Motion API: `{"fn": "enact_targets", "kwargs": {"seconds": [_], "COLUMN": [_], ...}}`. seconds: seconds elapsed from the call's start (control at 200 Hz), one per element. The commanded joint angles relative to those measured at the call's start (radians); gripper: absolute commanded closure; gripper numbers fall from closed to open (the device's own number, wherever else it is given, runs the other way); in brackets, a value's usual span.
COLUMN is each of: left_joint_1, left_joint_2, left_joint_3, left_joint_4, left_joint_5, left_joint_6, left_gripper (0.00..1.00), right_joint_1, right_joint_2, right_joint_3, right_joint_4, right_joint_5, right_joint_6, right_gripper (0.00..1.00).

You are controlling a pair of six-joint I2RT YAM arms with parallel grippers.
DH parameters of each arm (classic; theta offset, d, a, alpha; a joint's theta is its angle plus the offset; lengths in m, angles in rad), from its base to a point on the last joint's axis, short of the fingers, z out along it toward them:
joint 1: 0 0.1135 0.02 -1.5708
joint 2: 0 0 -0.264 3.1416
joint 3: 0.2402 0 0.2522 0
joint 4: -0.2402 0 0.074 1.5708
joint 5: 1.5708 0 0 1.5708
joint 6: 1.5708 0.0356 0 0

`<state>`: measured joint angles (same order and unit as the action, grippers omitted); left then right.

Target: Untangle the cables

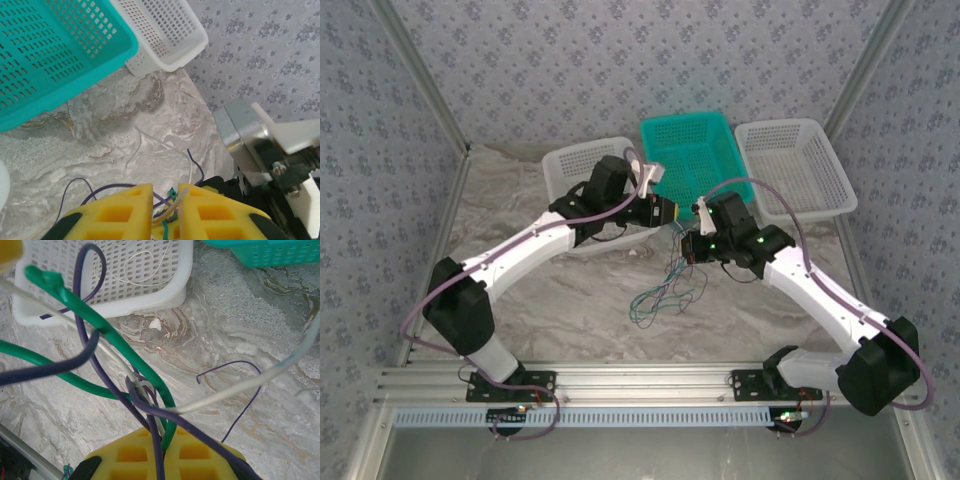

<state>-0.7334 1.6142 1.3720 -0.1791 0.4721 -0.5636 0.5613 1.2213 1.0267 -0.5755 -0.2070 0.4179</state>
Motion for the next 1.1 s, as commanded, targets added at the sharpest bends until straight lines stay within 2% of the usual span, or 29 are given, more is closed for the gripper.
{"fn": "enact_targets", "kwargs": {"seconds": [0.0, 0.025, 0.095, 0.14, 0.185, 0.265, 0.29, 0.44, 0.525, 0.6, 0.66, 0.754, 0.849, 0.964, 1.094], "left_joint_1": [-0.004, -0.003, -0.003, -0.002, -0.003, -0.003, -0.002, -0.008, -0.008, -0.009, -0.009, -0.010, -0.012, -0.017, -0.026], "left_joint_2": [-0.003, -0.005, -0.013, -0.020, -0.032, -0.049, -0.051, -0.044, -0.038, -0.034, -0.034, -0.037, -0.042, -0.050, -0.059], "left_joint_3": [0.029, 0.029, 0.026, 0.026, 0.029, 0.038, 0.043, 0.048, 0.031, 0.021, 0.018, 0.021, 0.027, 0.028, 0.031], "left_joint_4": [0.010, 0.012, 0.010, 0.010, 0.011, 0.010, 0.011, -0.023, -0.024, -0.021, -0.015, -0.014, -0.022, -0.031, -0.039], "left_joint_5": [-0.004, -0.006, -0.009, -0.012, -0.012, 0.006, 0.017, 0.018, 0.010, 0.009, 0.010, 0.011, 0.011, 0.022, 0.035], "left_joint_6": [0.014, 0.014, 0.017, 0.018, 0.016, 0.021, 0.022, 0.049, 0.050, 0.047, 0.045, 0.048, 0.054, 0.069, 0.083], "left_gripper": [0.95, 1.00, 1.00, 1.00, 1.00, 1.00, 1.00, 1.00, 1.00, 1.00, 1.00, 1.00, 1.00, 1.00, 1.00], "right_joint_1": [0.005, 0.005, 0.005, 0.005, 0.006, 0.005, 0.003, 0.002, 0.002, 0.003, 0.000, -0.018, -0.081, -0.199, -0.212], "right_joint_2": [0.006, 0.006, 0.008, 0.011, 0.013, 0.012, 0.011, -0.036, -0.113, -0.217, -0.292, -0.392, -0.410, -0.352, -0.288], "right_joint_3": [0.027, 0.025, 0.015, 0.000, -0.029, -0.097, -0.119, -0.173, -0.181, -0.212, -0.245, -0.288, -0.304, -0.284, -0.249], "right_joint_4": [-0.015, -0.014, -0.014, -0.011, -0.013, -0.002, 0.003, 0.000, -0.007, 0.030, 0.080, 0.181, 0.243, 0.317, 0.369], "right_joint_5": [-0.014, -0.014, -0.007, 0.013, 0.052, 0.105, 0.120, 0.106, 0.084, 0.051, 0.072, 0.134, 0.161, -0.030, -0.123], "right_joint_6": [-0.020, -0.019, -0.023, -0.031, -0.030, -0.019, -0.009, 0.028, 0.020, 0.008, 0.010, 0.008, 0.053, 0.086, -0.036], "right_gripper": [0.99, 0.99, 0.97, 0.92, 0.77, 0.45, 0.39, 0.31, 0.25, 0.12, 0.04, 0.05, 0.18, 0.26, 0.34]}}
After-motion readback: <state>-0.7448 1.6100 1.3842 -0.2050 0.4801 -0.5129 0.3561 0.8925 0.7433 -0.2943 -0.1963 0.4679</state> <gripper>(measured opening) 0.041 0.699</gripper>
